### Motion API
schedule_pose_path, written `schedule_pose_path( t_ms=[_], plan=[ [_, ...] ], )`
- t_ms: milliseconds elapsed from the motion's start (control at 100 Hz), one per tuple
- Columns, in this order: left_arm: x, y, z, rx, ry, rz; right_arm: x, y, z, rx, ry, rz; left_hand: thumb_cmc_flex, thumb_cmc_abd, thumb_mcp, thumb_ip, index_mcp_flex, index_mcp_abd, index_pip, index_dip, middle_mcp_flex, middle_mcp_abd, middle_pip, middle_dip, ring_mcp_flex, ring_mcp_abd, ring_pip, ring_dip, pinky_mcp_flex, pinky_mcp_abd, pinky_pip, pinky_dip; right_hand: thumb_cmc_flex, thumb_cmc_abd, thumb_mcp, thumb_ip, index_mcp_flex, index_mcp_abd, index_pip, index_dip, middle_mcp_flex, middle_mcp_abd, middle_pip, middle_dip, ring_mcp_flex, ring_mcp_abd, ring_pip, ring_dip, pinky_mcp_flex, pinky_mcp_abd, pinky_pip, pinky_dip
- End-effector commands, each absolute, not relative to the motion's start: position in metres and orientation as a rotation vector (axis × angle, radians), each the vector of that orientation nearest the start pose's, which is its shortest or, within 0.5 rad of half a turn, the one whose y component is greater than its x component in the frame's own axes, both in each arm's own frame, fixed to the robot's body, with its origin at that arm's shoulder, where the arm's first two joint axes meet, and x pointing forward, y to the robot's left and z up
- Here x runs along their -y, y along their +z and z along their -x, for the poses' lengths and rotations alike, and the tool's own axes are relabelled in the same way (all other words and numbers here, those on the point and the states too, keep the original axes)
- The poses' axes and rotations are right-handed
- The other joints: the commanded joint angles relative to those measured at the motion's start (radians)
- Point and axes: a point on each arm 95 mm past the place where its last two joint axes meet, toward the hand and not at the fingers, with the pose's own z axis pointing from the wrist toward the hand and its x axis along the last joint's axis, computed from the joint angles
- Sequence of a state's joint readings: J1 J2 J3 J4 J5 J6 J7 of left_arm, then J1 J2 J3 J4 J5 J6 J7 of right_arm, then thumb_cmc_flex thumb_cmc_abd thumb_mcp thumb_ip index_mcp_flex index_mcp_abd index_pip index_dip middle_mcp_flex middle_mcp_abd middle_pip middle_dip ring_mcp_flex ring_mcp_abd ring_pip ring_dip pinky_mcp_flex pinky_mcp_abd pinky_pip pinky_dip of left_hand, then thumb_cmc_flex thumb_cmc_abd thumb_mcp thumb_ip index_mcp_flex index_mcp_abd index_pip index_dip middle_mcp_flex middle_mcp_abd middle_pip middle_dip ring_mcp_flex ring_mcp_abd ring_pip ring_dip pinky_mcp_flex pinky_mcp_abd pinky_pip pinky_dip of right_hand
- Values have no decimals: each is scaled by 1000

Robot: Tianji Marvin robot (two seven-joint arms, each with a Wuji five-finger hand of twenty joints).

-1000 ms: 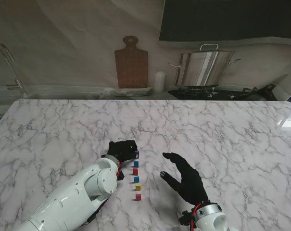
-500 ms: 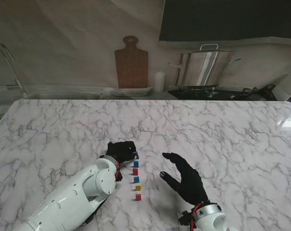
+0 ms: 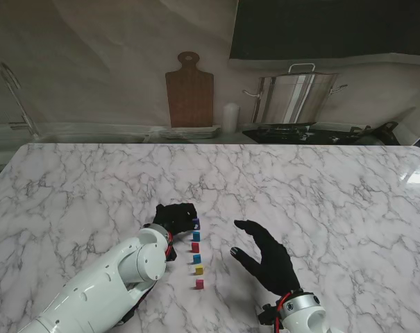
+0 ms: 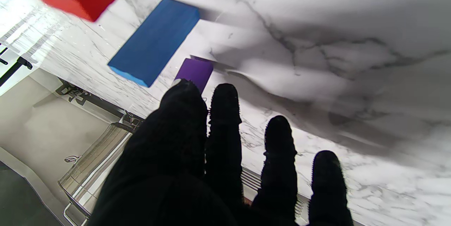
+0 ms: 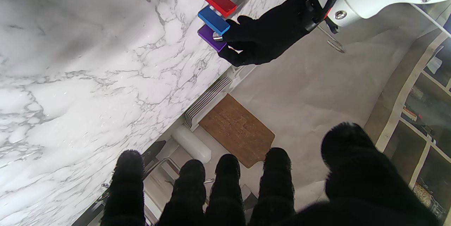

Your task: Arrange dominoes in a row

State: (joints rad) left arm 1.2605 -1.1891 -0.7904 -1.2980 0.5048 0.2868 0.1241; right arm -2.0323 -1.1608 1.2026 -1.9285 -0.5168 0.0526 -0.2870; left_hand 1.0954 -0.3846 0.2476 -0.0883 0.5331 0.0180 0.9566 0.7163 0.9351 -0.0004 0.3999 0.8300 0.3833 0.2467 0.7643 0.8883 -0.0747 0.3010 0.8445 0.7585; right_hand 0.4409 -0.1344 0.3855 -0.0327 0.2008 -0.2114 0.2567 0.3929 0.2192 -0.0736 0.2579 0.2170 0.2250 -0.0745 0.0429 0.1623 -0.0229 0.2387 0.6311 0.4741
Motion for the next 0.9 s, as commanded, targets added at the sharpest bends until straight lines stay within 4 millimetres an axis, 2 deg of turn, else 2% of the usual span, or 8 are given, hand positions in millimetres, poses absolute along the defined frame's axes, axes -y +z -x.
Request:
schedule_pose_path(
  t_ms=[0, 550, 590, 890],
  plan=[
    [86, -382, -437, -1420, -1459, 1692, -49, -341, -257, 1205, -2322, 2310, 42, 22, -9, 32, 39, -7, 40, 0, 24, -17, -6, 2, -20, -11, 2, -7, -20, -7, -7, 11, 27, 40, -20, 29, -35, -17, 3, 13, -27, -8, 10, 4, -10, -26, -18, -11, -4, -35, 10, 17],
    [85, -383, -437, -1456, -1461, 1669, -49, -341, -258, 1206, -2323, 2309, 37, 7, 1, 39, 44, -4, 30, 7, 21, -15, -8, 12, -32, -11, -1, -6, -22, -8, -16, 7, 27, 41, -20, 29, -35, -17, 2, 13, -26, -8, 10, 4, -11, -26, -18, -12, -4, -35, 10, 17],
    [85, -383, -437, -1460, -1461, 1667, -49, -341, -258, 1205, -2323, 2309, 18, -5, 38, 33, 47, -1, 23, 20, 22, -13, -7, 17, -33, -11, -1, -3, -19, -9, -26, 7, 27, 41, -20, 29, -36, -17, 2, 13, -26, -9, 10, 4, -11, -26, -18, -12, -4, -36, 10, 17],
    [86, -383, -436, -1476, -1454, 1655, -49, -341, -258, 1204, -2323, 2309, 11, -17, 56, 38, 42, 5, 26, 28, 16, -11, -2, 24, -41, -10, -2, -2, -20, -9, -25, 8, 28, 41, -20, 29, -35, -17, 2, 13, -26, -9, 10, 4, -10, -26, -18, -11, -4, -35, 10, 17]
  ],
)
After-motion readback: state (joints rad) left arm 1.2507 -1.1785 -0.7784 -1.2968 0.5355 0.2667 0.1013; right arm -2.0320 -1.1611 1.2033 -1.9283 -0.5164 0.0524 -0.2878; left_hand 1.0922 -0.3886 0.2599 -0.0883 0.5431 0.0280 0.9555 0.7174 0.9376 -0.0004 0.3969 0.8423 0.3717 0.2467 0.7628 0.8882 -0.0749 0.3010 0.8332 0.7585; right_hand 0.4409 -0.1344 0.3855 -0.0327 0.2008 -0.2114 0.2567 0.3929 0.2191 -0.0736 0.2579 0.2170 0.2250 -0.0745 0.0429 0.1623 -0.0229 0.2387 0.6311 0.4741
